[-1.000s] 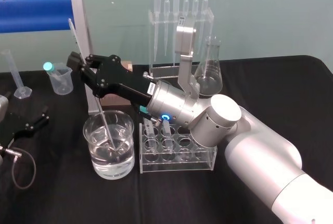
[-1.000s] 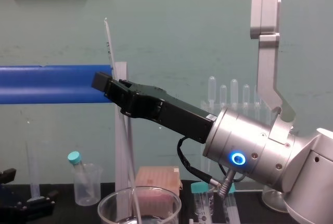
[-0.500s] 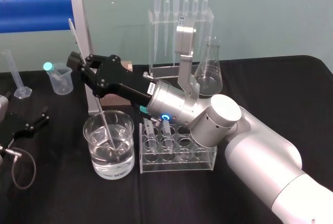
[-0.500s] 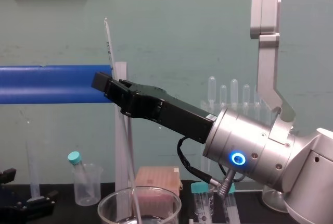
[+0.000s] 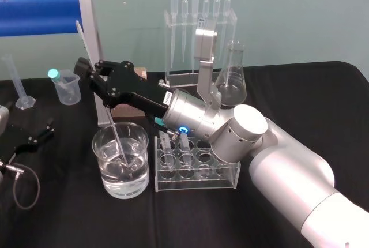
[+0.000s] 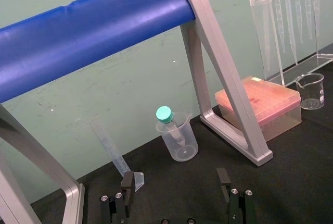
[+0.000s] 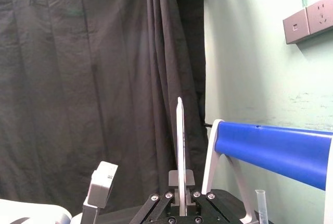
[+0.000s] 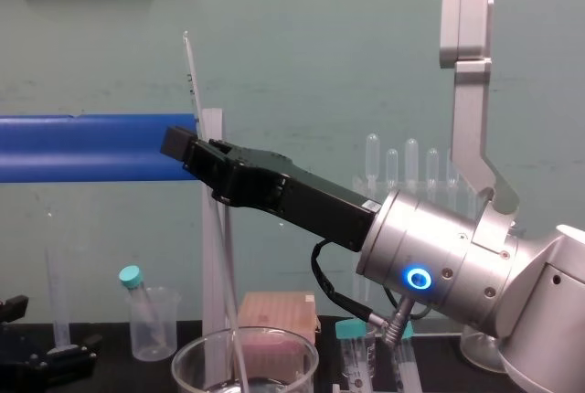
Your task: Hold the thermometer with one hand and immerse one end into the beaker, then reinsert it into the test tube rack.
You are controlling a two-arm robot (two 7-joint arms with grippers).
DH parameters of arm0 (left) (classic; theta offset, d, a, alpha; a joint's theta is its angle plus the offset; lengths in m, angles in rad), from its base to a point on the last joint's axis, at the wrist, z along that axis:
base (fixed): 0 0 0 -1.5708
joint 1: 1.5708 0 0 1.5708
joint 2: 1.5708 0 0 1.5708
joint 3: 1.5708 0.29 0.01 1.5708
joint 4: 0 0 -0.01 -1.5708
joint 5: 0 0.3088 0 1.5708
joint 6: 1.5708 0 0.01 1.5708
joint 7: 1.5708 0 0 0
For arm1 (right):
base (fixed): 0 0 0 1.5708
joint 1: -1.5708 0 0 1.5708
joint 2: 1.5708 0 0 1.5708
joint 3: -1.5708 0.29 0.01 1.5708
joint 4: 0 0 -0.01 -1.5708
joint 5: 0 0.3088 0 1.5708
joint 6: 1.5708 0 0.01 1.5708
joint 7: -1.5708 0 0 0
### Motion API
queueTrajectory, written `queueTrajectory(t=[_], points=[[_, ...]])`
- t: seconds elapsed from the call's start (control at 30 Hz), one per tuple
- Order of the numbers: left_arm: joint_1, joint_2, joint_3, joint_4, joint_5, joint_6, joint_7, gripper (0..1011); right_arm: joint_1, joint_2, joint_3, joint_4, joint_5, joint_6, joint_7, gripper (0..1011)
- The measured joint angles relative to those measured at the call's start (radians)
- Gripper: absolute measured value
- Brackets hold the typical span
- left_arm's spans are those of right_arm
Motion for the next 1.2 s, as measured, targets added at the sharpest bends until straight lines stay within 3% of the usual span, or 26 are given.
queueTrajectory(t=[0.53,1.03,1.2], points=[[0.000,0.000,0.000,0.000,0.000,0.000,0.000,1008,0.002,-0.004,0.028,-0.020,0.055,-0.054,0.080,55],[0.000,0.000,0.000,0.000,0.000,0.000,0.000,1008,0.023,0.023,0.072,-0.125,0.112,-0.111,0.119,55],[0.000,0.000,0.000,0.000,0.000,0.000,0.000,1008,0.009,0.054,0.100,-0.186,0.118,-0.130,0.091,56]])
